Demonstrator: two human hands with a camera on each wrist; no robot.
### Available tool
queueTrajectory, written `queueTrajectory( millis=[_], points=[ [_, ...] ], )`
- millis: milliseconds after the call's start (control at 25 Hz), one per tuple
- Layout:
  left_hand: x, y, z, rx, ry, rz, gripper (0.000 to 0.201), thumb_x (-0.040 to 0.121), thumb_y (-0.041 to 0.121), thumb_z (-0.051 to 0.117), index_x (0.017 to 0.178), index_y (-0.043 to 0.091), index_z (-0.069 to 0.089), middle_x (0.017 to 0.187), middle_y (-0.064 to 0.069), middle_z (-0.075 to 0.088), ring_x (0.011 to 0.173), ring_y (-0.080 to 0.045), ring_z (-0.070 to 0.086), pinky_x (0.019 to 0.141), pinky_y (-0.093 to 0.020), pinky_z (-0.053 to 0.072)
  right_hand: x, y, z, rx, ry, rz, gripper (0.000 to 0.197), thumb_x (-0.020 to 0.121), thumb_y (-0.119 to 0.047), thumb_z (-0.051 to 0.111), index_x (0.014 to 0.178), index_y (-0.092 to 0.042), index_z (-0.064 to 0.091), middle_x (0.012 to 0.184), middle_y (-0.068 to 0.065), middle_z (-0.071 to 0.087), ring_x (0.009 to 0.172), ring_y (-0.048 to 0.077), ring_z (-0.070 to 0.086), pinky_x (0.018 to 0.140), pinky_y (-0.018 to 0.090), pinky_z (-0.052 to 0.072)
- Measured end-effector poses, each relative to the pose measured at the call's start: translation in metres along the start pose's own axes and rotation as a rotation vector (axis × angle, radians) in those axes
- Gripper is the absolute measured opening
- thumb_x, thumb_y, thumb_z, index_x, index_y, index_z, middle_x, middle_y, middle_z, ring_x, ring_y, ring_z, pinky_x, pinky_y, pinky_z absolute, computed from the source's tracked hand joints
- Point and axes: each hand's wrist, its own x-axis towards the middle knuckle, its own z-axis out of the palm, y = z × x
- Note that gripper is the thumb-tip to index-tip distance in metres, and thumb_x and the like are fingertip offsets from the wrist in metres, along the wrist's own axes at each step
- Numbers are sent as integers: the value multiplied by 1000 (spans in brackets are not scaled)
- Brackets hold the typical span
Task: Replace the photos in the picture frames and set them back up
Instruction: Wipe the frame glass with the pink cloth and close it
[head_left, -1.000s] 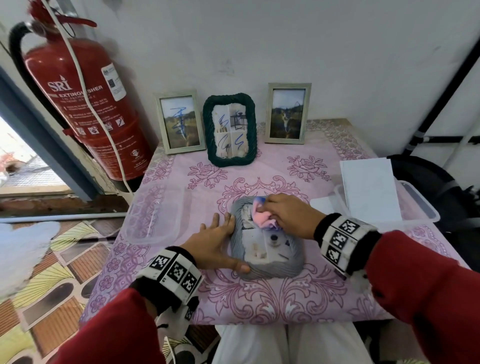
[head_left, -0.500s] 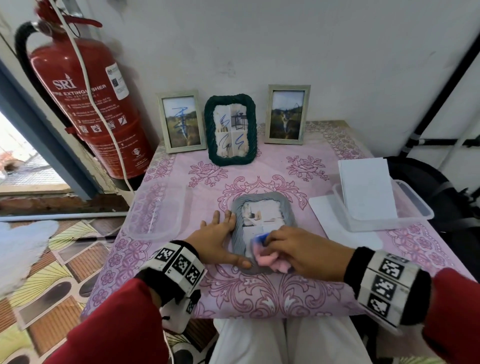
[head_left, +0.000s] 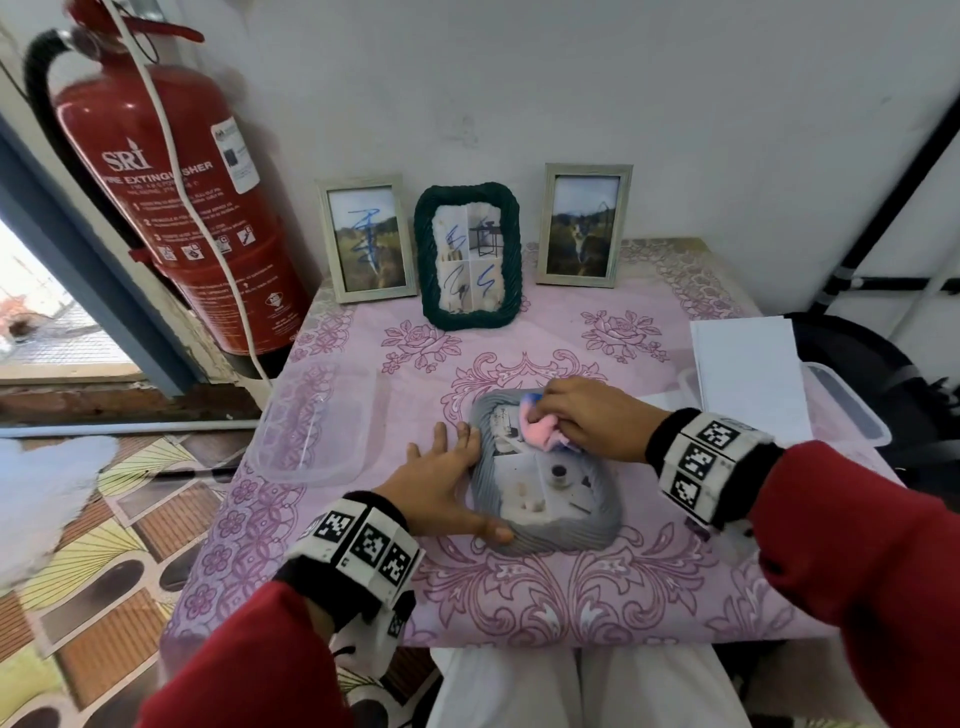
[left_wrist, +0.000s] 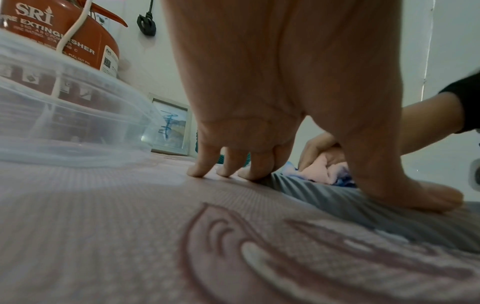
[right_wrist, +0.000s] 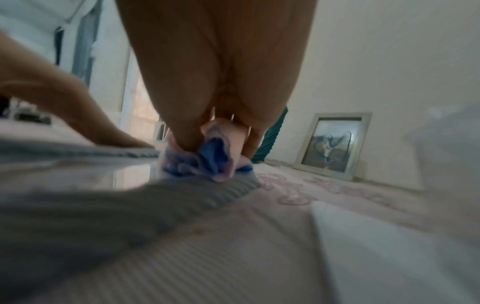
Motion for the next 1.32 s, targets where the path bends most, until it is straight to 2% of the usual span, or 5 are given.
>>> queueTrajectory(
  millis=[440, 640, 880, 1040, 1320],
  points=[
    [2, 4, -5, 55, -19, -29, 124, 66, 60, 71, 149, 9, -6, 158, -11, -7, 145, -30, -12, 117, -57, 3, -51, -43, 23, 47, -14, -147, 24, 92, -15, 45, 108, -13, 63, 109, 4, 58, 101, 22, 49, 91, 33, 37],
    [-2, 3, -4, 25, -20, -22, 122, 70, 58, 70, 149, 11, -9, 158, -10, -12, 144, -30, -16, 117, -54, -4, -76, -36, 23, -16, -2, -149, 28, 96, -24, 37, 117, -22, 56, 115, -7, 57, 104, 14, 47, 95, 24, 31],
    [-1, 1, -4, -2, -22, -11, 119, 71, 57, 70, 149, 12, -9, 158, -9, -12, 144, -29, -17, 117, -54, -5, -46, -20, 15, -105, 39, -41, 31, 96, -24, 41, 125, -22, 53, 119, -1, 56, 104, 19, 48, 93, 31, 33],
    [4, -2, -3, 0, -29, -15, 121, 69, 59, 69, 149, 13, -9, 158, -7, -11, 144, -28, -17, 117, -54, -4, -5, -16, 6, -126, 5, 8, 25, 89, -14, 46, 112, -15, 57, 115, 4, 56, 104, 25, 52, 89, 36, 36],
    [9, -7, 2, 20, -10, -10, 125, 66, 64, 69, 149, 13, -9, 158, -8, -10, 144, -30, -15, 117, -52, -3, -13, -40, 22, -49, -4, -87, 33, 90, -16, 47, 123, -17, 55, 122, 4, 53, 108, 21, 43, 95, 34, 33]
  ],
)
